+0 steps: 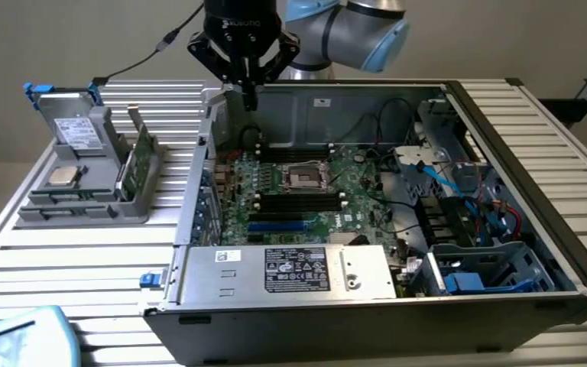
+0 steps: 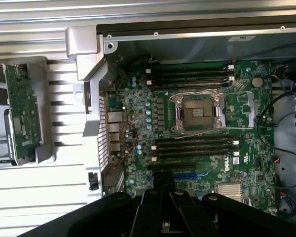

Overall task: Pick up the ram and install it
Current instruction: 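Reach for the ram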

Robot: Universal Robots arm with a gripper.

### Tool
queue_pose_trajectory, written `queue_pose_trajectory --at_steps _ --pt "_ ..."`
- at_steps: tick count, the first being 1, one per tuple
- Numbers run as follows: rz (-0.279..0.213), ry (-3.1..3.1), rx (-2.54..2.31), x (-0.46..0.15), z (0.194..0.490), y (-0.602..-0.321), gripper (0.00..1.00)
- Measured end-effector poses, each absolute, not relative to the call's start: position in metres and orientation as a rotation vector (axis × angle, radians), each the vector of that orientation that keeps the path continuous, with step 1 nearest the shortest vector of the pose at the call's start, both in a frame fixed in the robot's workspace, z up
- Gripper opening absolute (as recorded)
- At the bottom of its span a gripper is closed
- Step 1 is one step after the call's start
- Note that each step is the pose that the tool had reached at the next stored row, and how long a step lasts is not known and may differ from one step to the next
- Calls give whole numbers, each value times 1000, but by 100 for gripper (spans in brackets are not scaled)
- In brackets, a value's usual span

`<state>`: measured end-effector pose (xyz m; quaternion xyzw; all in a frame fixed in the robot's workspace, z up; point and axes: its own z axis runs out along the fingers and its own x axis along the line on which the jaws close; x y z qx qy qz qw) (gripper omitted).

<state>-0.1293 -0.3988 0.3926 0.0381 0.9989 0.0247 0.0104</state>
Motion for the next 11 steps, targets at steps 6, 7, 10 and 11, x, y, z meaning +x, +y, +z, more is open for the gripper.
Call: queue_pose_trajectory --at_steps 6,7,10,11 --pt "82 3118 119 -156 393 -399 11" --pt "82 3118 119 -160 393 -399 11" --pt "82 3118 119 -174 393 -399 11" --pt "83 3118 119 -178 393 -400 11"
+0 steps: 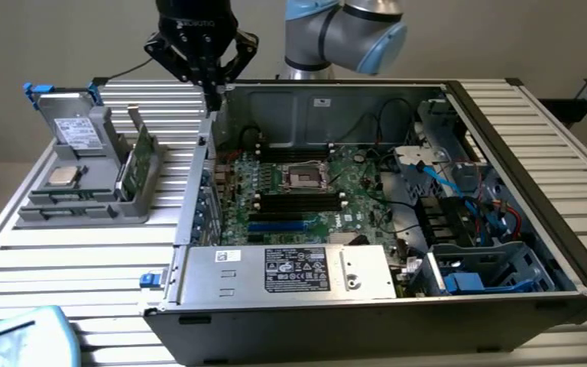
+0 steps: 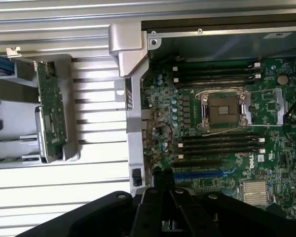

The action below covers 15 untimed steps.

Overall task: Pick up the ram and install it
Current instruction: 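Reach for the ram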

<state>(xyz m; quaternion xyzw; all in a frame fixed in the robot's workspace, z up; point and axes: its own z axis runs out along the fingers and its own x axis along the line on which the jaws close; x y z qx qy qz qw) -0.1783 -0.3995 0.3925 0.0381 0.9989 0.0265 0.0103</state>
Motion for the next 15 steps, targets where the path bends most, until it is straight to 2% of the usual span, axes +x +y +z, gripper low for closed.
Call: queue_pose_trajectory --at_steps 15 --pt "89 3121 119 -247 392 -401 11"
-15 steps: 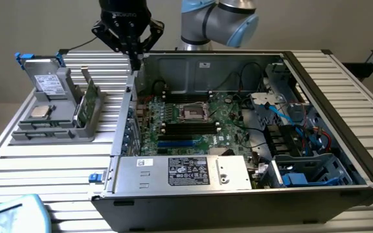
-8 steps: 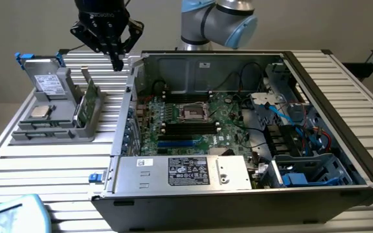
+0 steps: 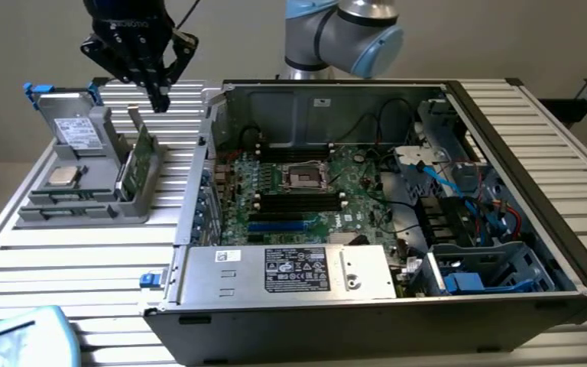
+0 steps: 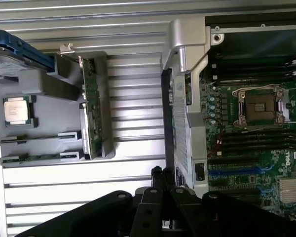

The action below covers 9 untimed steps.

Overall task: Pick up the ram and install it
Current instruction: 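Reach for the ram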

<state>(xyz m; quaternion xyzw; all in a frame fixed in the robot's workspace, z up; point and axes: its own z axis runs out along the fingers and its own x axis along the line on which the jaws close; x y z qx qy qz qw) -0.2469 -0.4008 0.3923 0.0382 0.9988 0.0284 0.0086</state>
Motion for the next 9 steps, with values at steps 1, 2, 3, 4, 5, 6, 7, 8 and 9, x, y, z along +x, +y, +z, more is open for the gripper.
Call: queue_pose_trajectory --at_steps 1,2,3,4,5,6,7,8,9 --pt "89 3122 119 -251 392 -401 11" --pt "89 3122 119 -256 392 -401 11" --pt "90 3123 119 -260 392 -401 11" --pt "90 3124 119 -265 392 -401 11" --pt "91 3125 119 -270 392 -401 11" --pt "91 3125 119 -274 392 -401 11" --pt "92 3126 119 -279 392 -402 11" --pt "93 3126 119 -283 392 -402 11" --pt "94 3126 119 -288 392 -402 11"
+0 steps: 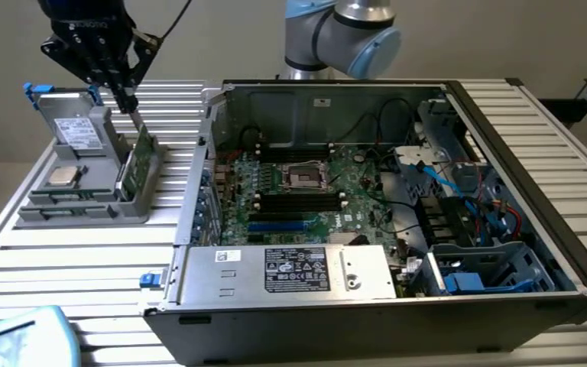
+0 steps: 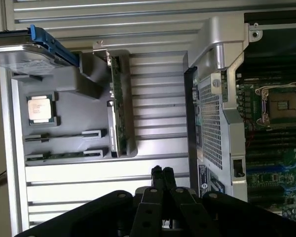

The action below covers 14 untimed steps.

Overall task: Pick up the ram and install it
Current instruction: 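Reach for the ram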

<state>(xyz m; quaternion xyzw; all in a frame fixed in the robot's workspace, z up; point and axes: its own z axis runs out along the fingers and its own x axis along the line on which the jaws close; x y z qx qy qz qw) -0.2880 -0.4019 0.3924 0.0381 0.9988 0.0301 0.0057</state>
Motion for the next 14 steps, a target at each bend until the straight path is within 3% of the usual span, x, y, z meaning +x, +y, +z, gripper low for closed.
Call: queue_pose_trajectory --at_steps 14 --pt "100 3146 121 -350 392 -404 11"
